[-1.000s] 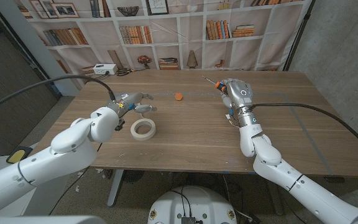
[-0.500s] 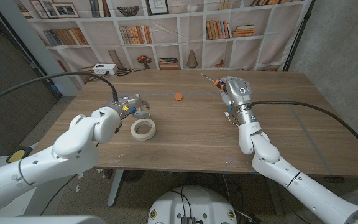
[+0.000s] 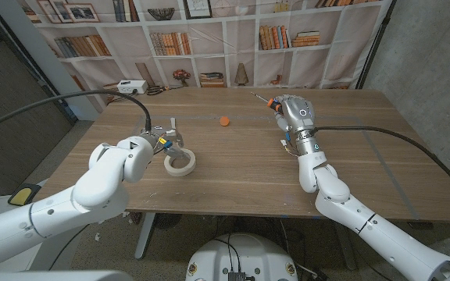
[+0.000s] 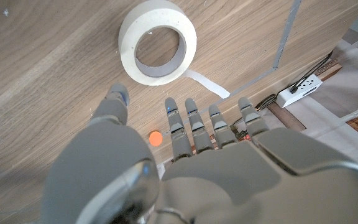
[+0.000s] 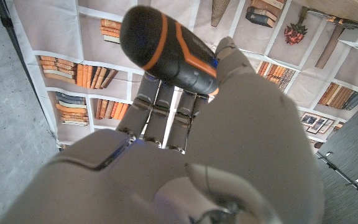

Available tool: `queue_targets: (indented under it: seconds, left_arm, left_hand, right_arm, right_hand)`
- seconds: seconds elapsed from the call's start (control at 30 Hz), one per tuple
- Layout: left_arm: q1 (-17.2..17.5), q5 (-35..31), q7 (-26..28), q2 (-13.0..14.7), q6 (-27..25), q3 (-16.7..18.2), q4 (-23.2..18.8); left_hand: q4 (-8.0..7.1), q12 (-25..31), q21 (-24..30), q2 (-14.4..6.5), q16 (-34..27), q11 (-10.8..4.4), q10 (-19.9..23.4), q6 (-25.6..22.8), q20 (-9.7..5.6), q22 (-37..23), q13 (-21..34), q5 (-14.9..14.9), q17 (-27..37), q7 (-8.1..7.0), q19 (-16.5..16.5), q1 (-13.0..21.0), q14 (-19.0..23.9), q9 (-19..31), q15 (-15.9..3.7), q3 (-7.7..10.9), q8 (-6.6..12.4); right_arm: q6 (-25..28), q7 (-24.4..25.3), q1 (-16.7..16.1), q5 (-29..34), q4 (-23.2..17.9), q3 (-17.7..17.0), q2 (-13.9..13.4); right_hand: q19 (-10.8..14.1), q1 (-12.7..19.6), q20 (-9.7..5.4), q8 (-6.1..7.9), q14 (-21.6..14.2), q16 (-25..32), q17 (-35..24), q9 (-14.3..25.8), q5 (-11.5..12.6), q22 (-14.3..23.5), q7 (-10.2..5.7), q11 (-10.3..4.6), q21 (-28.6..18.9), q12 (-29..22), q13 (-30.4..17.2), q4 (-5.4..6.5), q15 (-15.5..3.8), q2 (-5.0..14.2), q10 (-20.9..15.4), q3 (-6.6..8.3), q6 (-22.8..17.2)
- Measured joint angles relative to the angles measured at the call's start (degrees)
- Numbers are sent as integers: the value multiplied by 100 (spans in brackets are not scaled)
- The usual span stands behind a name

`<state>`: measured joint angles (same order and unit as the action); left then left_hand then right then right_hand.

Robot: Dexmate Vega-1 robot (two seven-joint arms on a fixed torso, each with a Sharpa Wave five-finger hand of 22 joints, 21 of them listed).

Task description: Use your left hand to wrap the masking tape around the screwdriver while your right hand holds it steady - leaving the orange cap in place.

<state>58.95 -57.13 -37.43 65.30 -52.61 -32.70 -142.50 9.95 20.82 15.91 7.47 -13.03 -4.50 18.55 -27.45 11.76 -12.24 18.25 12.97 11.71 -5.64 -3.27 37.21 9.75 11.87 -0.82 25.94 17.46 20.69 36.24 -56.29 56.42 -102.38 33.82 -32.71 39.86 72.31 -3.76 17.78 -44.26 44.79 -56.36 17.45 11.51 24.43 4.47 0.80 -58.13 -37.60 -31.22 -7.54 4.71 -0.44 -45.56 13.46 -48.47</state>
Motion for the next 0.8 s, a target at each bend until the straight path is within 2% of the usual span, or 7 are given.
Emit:
queue_targets:
  seconds: [0.13, 0.37, 0.5, 0.8]
  left_arm:
    - [58, -444, -316, -169, 53, -66, 88]
    - [164, -1286, -898, -509, 257, -100, 289]
    - [246, -1667, -1172, -713, 427, -49, 405]
    - [440, -2181, -1525, -1150, 844, 165, 655]
  left_hand:
    - [-39, -29, 0, 58, 0, -1, -62, 207, 0, 27, 47, 69, 0, -68, 0, 58, 0, 0, 0, -39, -98]
    - [-117, -29, 0, 49, 0, -1, -61, 209, -31, 26, 78, 135, 16, -70, -31, 97, 0, 0, 0, -117, -98]
    - [-157, -29, 0, 49, -34, -1, -61, 282, -62, 26, 79, 135, 16, -80, -62, 97, 43, -1, -43, -157, -180]
    - [-181, -72, 0, -106, -80, -35, -53, 319, -98, 26, 105, 186, 16, -118, -98, 252, 133, -1, -133, -200, -223]
  right_arm:
    - [-5, 17, -5, 0, 0, 1, 1]
    - [-3, 31, -50, -2, -34, 0, 1]
    - [3, 31, -74, -4, -60, -6, -2]
    - [32, 14, -116, -2, -120, -19, -14]
  right_hand:
    - [-2, -1, -2, -11, 0, -6, -15, 0, -3, -3, -16, -1, -21, 17, 0, 8, 0, 1, -1, -8, -17]
    - [-3, -1, -2, -31, 0, -32, -57, -1, -5, -28, -16, -2, -71, 19, -2, 8, 0, 2, -2, -8, -17]
    - [-40, -2, 21, -34, 0, -52, -77, -2, -8, -50, -16, -3, -81, 22, -29, 15, 0, 2, -3, -15, -17]
    - [-43, -2, 20, -63, -1, -68, -110, -5, -21, -75, -15, -10, -125, 21, -29, 15, 0, 2, -10, -15, -18]
